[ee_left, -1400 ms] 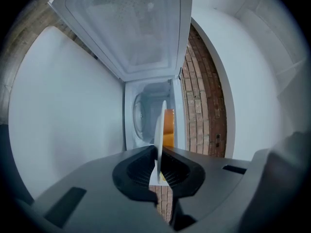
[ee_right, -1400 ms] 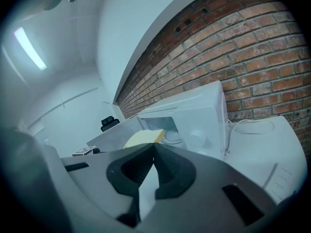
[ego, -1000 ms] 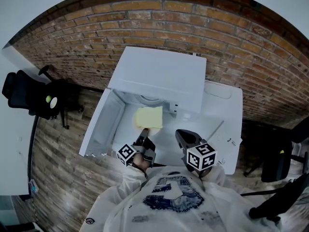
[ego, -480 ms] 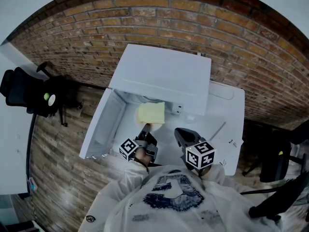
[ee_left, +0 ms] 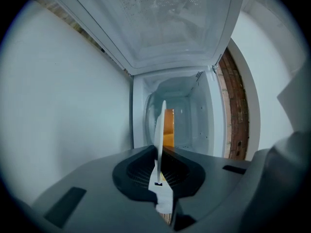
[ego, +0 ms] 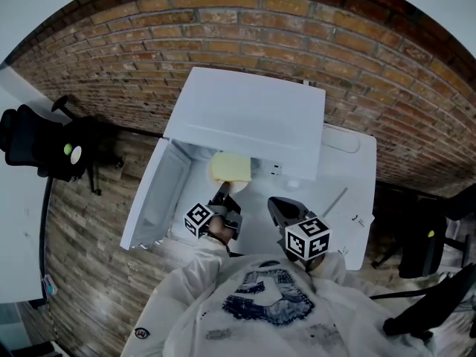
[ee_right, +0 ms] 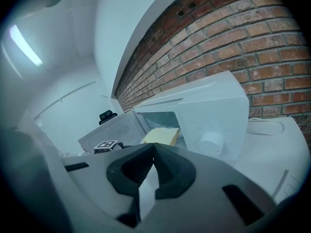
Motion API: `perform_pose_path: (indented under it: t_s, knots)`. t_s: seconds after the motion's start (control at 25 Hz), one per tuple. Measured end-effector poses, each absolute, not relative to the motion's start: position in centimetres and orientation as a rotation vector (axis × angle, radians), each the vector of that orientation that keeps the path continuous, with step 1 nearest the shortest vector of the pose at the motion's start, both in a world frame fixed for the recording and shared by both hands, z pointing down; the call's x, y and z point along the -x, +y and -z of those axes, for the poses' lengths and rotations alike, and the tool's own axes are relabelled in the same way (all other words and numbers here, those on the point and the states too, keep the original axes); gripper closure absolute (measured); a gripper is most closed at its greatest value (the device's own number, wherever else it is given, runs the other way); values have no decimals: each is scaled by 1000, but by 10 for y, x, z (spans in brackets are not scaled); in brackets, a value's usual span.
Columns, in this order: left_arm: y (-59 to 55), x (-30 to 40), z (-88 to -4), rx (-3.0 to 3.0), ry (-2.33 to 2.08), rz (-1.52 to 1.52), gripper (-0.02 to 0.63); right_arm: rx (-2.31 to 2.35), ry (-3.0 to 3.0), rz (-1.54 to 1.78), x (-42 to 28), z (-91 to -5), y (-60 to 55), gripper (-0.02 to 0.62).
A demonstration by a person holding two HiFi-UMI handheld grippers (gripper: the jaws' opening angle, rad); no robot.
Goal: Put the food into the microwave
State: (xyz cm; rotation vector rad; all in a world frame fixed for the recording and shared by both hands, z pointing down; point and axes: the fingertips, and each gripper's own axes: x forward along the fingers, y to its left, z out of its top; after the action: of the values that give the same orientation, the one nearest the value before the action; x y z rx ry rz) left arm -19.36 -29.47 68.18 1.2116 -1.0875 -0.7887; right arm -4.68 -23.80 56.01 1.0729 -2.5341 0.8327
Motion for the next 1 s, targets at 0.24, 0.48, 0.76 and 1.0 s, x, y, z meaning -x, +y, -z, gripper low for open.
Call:
perform_pose_path:
  t_s: [0.24, 0.48, 0.76, 1.0]
  knots:
    - [-310, 195, -694, -1189, -1091, 783, 580, -1085, -2523, -842, 43, -562, -240, 581]
    - [-323, 197, -704, -1181, -1099, 760, 580, -1109, -2513, -854, 38, -563, -241, 581]
    - [-338, 194, -713, -1183, -1084, 753, 580, -1128, -2501, -852, 31, -562, -243, 581]
    - [-347, 189, -716, -1165, -1057, 771, 578, -1145, -2488, -858, 25, -564, -244, 581]
